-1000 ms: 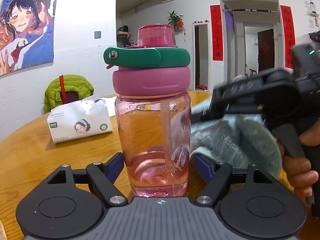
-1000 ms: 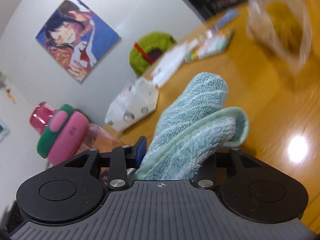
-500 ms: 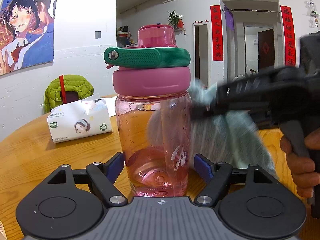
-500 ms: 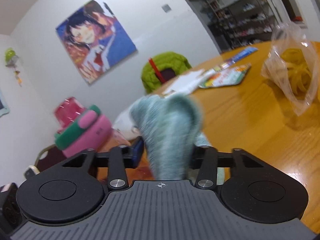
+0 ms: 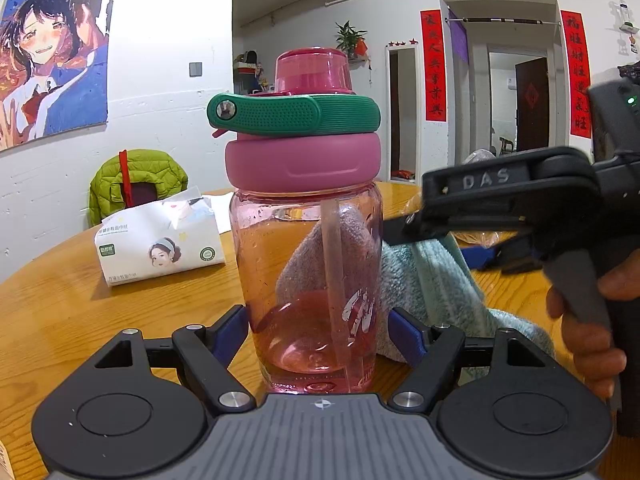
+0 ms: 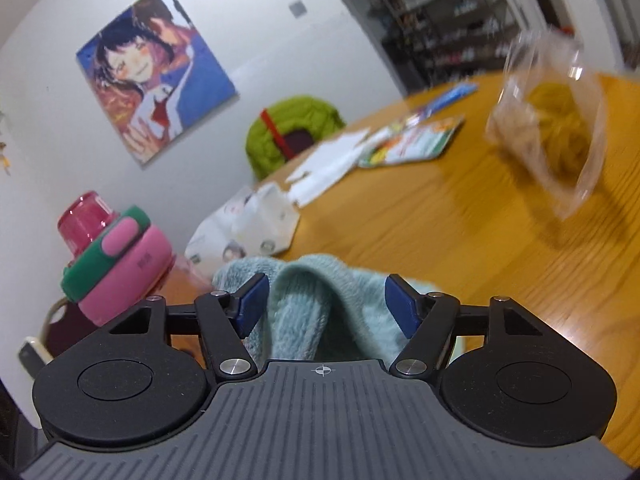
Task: Clean container
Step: 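Rub the towel in the right gripper around the bottle's lower body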
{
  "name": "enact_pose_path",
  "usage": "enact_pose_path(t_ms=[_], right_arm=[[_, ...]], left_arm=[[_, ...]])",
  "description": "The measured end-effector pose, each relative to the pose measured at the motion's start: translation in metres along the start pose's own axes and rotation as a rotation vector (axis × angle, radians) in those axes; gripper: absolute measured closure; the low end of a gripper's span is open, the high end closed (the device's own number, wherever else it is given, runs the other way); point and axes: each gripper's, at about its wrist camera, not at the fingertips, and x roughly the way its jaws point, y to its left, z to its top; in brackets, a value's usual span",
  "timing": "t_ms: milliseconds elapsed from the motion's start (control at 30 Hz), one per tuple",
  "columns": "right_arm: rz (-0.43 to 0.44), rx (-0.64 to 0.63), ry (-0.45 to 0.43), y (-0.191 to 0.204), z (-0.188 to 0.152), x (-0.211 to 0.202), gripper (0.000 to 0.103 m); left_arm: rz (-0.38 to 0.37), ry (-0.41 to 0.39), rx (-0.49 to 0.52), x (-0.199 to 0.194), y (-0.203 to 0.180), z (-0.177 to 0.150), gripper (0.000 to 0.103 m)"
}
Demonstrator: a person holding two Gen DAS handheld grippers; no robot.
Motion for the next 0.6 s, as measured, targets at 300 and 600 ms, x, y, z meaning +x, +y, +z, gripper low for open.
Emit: enact_pose_path(t_ms=[300,600], right_arm=[[0.116,0.066,0.016,-0.014,0.004,-0.009,0.029],[0.083,-0.115,0.072,0.003,-0.001,-0.013,0.032]], left_arm=[[-0.001,0.000,-0.001,0.000,0.000,0.000,0.029],[0.003,0.001,0.004,0.000,0.000,0.000,0.029]])
